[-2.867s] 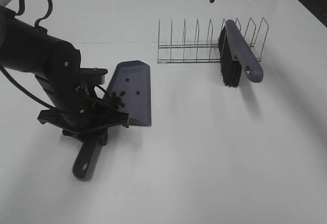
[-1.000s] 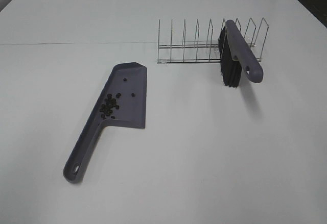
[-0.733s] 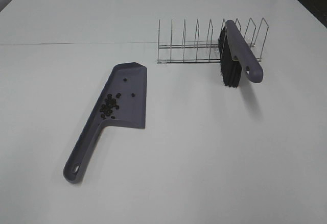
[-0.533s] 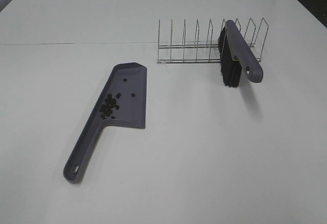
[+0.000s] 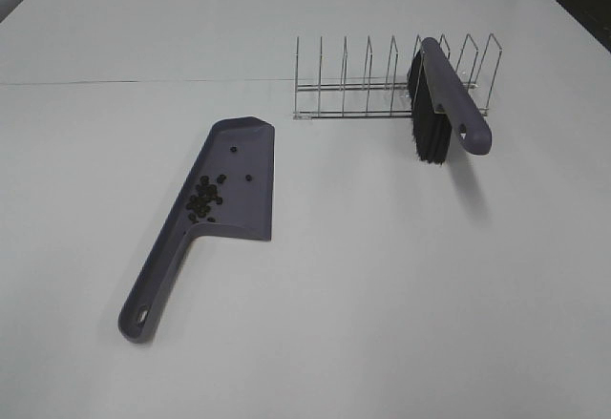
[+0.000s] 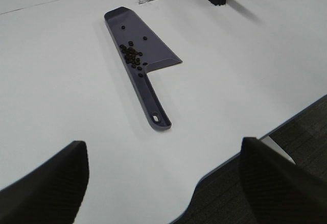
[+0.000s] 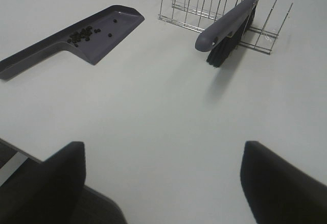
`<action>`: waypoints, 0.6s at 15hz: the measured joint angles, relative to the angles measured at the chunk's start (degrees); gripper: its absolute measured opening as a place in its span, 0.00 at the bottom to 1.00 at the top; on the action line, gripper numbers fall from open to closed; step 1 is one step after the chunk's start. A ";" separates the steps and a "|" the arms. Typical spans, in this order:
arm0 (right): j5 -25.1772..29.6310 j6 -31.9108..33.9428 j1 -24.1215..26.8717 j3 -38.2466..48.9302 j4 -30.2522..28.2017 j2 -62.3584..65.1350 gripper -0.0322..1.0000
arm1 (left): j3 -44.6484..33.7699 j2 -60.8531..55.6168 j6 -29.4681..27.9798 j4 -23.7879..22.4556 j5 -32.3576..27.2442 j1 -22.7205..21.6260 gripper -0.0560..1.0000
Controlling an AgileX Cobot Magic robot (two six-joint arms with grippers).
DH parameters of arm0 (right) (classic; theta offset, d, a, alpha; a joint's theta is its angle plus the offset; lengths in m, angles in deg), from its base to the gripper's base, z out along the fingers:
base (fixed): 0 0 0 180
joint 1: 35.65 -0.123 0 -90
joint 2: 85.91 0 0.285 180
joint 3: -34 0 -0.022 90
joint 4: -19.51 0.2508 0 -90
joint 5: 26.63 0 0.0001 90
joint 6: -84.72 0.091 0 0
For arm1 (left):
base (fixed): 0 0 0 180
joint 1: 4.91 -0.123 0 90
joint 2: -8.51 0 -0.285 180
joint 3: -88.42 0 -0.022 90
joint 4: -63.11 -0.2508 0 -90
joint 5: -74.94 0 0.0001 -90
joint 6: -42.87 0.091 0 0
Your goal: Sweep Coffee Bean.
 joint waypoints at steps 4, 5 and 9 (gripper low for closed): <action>0.00 -0.17 0.00 0.00 0.11 0.00 0.74 | 0.00 0.00 0.57 0.34 0.06 0.00 0.77; 0.00 -0.17 0.00 0.00 0.11 0.00 0.74 | 0.00 0.00 0.57 0.34 0.06 0.00 0.77; 0.00 -0.17 0.00 0.00 0.11 0.00 0.74 | 0.00 0.00 0.57 0.34 0.06 0.00 0.77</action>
